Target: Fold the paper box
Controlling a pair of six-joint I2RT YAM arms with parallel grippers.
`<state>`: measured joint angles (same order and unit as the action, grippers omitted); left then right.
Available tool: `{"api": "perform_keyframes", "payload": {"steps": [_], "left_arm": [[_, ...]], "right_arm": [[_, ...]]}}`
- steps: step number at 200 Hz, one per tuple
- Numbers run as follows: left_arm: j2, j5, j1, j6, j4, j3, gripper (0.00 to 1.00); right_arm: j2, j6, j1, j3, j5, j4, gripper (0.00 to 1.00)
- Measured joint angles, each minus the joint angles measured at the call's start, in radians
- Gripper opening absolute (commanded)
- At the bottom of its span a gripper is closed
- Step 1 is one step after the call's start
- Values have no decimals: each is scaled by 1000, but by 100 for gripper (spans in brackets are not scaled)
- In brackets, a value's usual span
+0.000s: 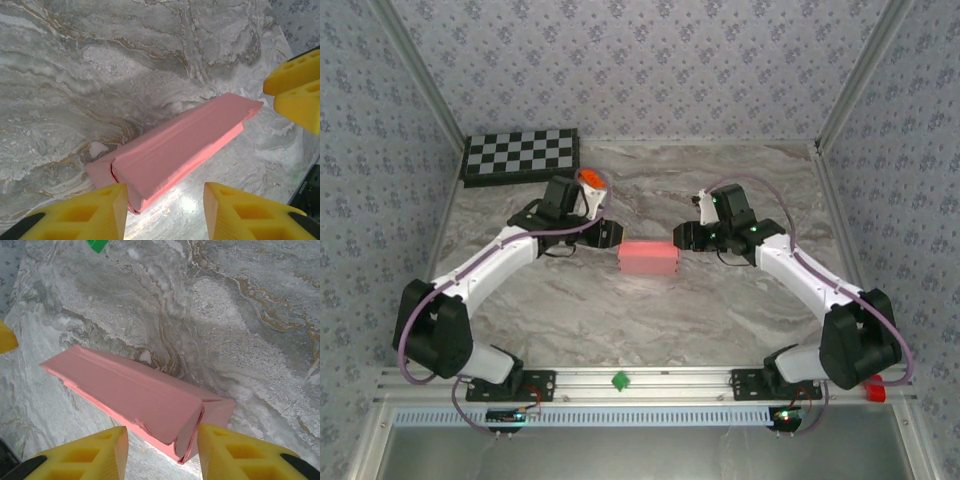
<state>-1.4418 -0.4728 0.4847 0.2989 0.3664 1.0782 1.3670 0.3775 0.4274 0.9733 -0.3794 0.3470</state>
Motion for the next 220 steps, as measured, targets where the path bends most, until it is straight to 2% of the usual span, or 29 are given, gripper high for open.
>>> {"api": "perform_keyframes", "payload": {"steps": [71,220], "left_arm": [[-88,2,-8,36,4,27,48],[-116,-13,-7,37,15,-13,43]], "right_arm": [[47,20,-9,3,1,0,40],[52,19,-9,-29,-6,0,40]]}}
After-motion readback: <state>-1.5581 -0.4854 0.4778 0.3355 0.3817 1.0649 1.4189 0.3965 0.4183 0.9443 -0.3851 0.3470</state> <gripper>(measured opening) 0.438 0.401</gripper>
